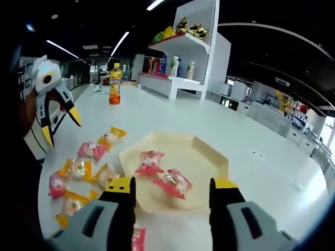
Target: Pick up the marshmallows scattered on the table and place them into the bowl on the table
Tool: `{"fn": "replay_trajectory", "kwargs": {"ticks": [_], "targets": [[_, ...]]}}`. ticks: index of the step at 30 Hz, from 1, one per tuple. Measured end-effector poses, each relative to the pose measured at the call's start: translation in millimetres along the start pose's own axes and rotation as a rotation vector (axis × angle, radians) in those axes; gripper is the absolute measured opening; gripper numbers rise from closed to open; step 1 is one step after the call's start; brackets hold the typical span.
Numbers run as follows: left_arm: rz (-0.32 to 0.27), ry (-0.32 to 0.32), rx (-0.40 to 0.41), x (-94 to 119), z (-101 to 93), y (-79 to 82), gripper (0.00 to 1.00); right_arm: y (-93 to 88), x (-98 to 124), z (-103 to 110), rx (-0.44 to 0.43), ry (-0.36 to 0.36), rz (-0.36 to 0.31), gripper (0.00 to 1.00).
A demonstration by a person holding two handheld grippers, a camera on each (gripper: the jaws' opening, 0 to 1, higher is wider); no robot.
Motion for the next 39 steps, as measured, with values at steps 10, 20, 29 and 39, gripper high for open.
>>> {"fn": "replay_trajectory", "kwargs": {"ticks": [10, 20, 29, 39], "targets": [[-0.005, -0.007, -0.001, -0.6, -1.7, 0.9, 0.5, -0.1, 3.5, 4.4, 0.009, 0.007, 0.008, 0.58], [-0.003, -0.002, 0.0, -0.2, -0.4, 0.5, 0.5, 0.7, 6.3, 10.0, 0.013, 0.016, 0.012, 0.59], [0.0, -0.003, -0.002, -1.1, -1.0, -0.6, 0.5, 4.3, 8.4, 17.4, -0.046, 0.053, -0.012, 0.59], [0.0, -0.004, -0.005, -1.3, -1.4, 0.9, 0.5, 5.9, 11.2, 24.8, -0.042, 0.062, -0.007, 0.6]]}}
Point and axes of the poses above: the point that each gripper's makers call its tool centre point, and the gripper's own axes: x roughly backward along the fingers, z roughly to its left, y roughly out of its top, the point moved 3 cm from there along x, roughly backward along the fingers, and after that the axes turned 8 degrees about x, right-handed, at the moved point
